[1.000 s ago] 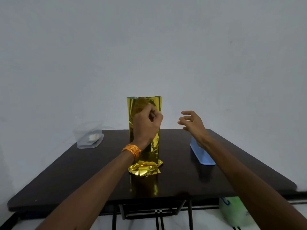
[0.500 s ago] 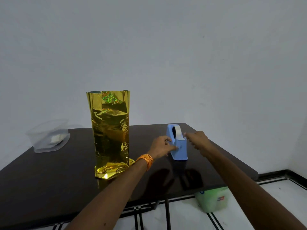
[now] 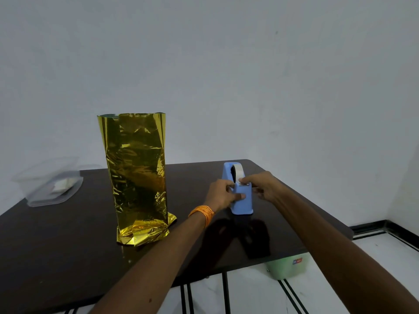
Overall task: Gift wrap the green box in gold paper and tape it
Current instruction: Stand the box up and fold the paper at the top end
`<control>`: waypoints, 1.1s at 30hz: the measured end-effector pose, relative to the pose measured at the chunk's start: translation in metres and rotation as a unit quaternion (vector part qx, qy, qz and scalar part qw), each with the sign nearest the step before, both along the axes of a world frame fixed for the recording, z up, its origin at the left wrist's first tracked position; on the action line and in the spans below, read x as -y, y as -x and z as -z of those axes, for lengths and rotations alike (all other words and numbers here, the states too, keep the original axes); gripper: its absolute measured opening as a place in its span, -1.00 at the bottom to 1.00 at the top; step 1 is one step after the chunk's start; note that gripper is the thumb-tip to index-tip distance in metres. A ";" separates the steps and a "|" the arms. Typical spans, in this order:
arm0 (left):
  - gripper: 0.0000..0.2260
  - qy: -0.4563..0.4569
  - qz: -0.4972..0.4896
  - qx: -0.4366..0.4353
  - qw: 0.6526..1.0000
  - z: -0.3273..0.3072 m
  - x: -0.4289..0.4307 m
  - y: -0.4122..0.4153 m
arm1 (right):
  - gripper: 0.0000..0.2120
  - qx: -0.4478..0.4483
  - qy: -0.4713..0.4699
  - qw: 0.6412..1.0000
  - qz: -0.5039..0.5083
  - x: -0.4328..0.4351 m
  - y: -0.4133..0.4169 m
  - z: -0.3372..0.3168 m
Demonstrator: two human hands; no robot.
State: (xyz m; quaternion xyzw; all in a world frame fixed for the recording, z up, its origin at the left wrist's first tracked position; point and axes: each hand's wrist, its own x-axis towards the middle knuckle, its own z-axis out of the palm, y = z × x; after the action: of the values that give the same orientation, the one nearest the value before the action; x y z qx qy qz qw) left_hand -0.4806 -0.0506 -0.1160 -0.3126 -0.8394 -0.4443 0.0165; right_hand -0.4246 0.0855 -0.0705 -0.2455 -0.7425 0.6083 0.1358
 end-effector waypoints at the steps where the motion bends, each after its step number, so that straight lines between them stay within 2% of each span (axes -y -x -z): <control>1: -0.73 -0.001 0.000 0.001 1.000 0.000 0.000 0.000 | -0.83 0.004 -0.007 1.000 0.007 0.001 0.002 0.000; 6: -0.58 -0.011 0.006 0.015 1.000 0.002 0.000 0.000 | -0.74 -0.009 -0.039 0.999 0.035 0.007 0.012 -0.008; 10: -0.56 0.012 0.003 -0.005 1.000 0.001 0.001 0.000 | -0.82 -0.021 -0.087 0.994 0.065 0.013 0.011 -0.013; 13: -0.58 0.011 -0.003 -0.007 1.000 0.000 0.002 -0.002 | -0.89 -0.041 -0.053 0.996 0.057 0.017 0.000 -0.010; 16: -0.61 0.005 -0.005 -0.003 1.000 0.002 0.002 -0.003 | -0.87 -0.063 -0.022 0.996 0.061 0.021 -0.017 -0.002; 19: -0.72 -0.006 -0.006 0.006 1.000 0.005 0.001 -0.004 | -0.89 -0.068 0.019 0.995 0.069 0.023 -0.026 0.007; 23: -0.74 -0.005 -0.009 0.007 1.000 0.004 0.001 -0.003 | -0.85 -0.057 0.015 0.995 0.078 0.023 -0.027 0.016; 26: -0.65 -0.007 -0.010 0.007 1.000 0.003 0.002 -0.003 | -0.87 -0.057 -0.030 0.995 0.074 0.023 -0.031 0.019; 29: -0.62 -0.012 -0.006 0.014 1.000 0.003 0.003 -0.004 | -0.80 -0.049 -0.108 0.991 0.059 0.020 -0.034 0.018; 33: -0.57 -0.003 -0.010 -0.001 1.000 0.002 0.004 -0.005 | -0.85 0.047 -0.206 0.977 0.019 0.018 -0.040 0.023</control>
State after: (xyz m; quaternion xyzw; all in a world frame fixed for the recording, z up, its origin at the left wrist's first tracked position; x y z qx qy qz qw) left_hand -0.4754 -0.0542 -0.1185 -0.3045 -0.8413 -0.4460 0.0225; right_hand -0.3843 0.0679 -0.0932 -0.2546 -0.8524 0.4276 0.1604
